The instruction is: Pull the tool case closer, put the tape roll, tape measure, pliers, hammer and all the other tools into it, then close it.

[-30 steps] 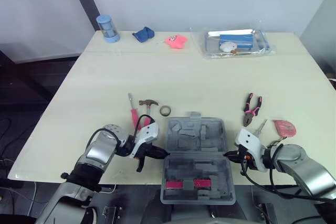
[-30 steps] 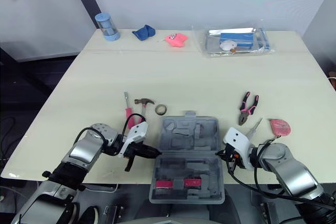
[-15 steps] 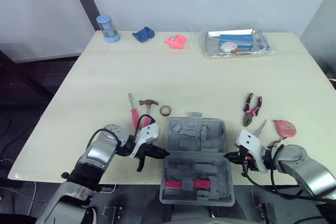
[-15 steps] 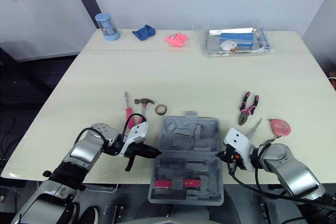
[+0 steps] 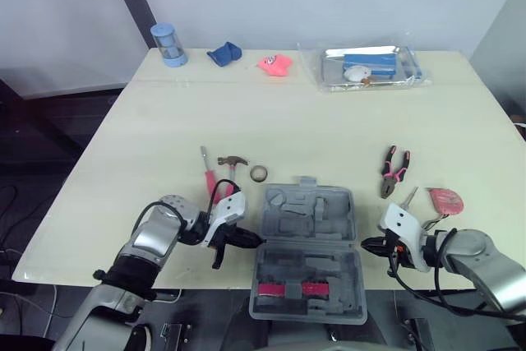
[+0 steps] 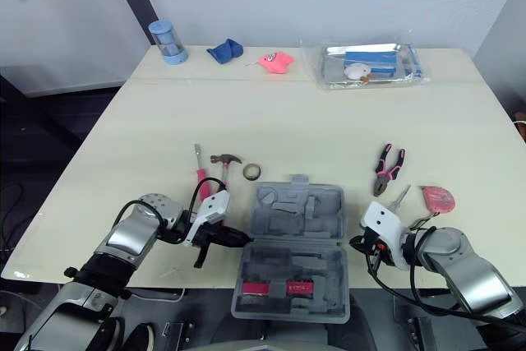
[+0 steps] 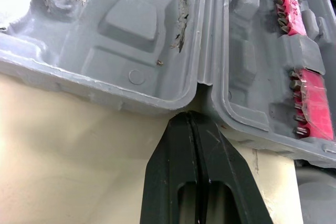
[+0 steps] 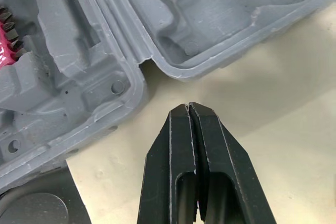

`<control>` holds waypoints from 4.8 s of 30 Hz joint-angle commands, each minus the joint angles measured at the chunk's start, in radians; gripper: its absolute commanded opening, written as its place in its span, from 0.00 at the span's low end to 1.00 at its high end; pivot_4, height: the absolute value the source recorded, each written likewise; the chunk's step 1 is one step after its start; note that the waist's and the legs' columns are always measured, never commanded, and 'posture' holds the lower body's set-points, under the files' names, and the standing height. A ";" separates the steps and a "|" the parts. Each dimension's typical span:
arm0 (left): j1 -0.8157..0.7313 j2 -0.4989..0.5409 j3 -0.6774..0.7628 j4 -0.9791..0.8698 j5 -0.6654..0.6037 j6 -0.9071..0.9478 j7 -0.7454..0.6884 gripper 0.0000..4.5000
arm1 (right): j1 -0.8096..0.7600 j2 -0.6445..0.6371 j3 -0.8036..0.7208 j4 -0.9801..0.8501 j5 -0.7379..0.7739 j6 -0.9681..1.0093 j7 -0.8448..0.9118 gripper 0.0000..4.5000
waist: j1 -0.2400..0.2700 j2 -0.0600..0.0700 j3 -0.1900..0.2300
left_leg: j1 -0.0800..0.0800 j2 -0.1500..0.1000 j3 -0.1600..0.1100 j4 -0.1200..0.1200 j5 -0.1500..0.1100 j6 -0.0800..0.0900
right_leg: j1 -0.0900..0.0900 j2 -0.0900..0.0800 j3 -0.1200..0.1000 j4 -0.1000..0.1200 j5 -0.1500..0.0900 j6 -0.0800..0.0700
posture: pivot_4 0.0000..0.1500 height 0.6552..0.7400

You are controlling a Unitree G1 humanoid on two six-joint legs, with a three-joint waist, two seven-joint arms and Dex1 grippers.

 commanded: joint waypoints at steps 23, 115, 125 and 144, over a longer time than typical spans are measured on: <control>0.372 0.068 0.545 -0.324 -0.389 0.050 0.197 0.00 | 0.373 0.147 -0.600 0.115 0.198 -0.512 0.026 0.01 | -0.001 0.000 0.000 | 0.004 0.002 0.003 -0.001 0.000 0.000 | 0.003 -0.001 0.001 -0.001 0.000 0.000 | 1.00 1.00; -0.767 -0.150 -0.407 0.620 0.648 -0.381 0.062 1.00 | 0.118 0.070 -0.527 0.079 0.441 -0.557 0.348 0.99 | 0.004 -0.002 0.004 | 0.002 0.000 0.005 0.000 0.000 0.000 | 0.002 0.000 0.003 -0.001 0.000 0.001 | 1.00 1.00; -0.794 -0.198 -0.408 0.702 0.691 -0.423 0.097 1.00 | 0.125 0.068 -0.524 0.058 0.436 -0.548 0.329 0.99 | 0.006 -0.002 0.004 | 0.002 0.000 0.004 0.000 0.000 0.000 | 0.003 0.000 0.003 -0.001 0.000 0.001 | 1.00 1.00; -0.855 -0.235 -0.395 0.862 0.736 -0.498 0.177 0.00 | 0.139 0.078 -0.509 0.015 0.429 -0.547 0.283 1.00 | 0.008 0.000 0.003 | 0.004 -0.001 0.002 0.000 0.000 0.000 | 0.004 0.000 0.002 0.001 0.000 0.001 | 1.00 1.00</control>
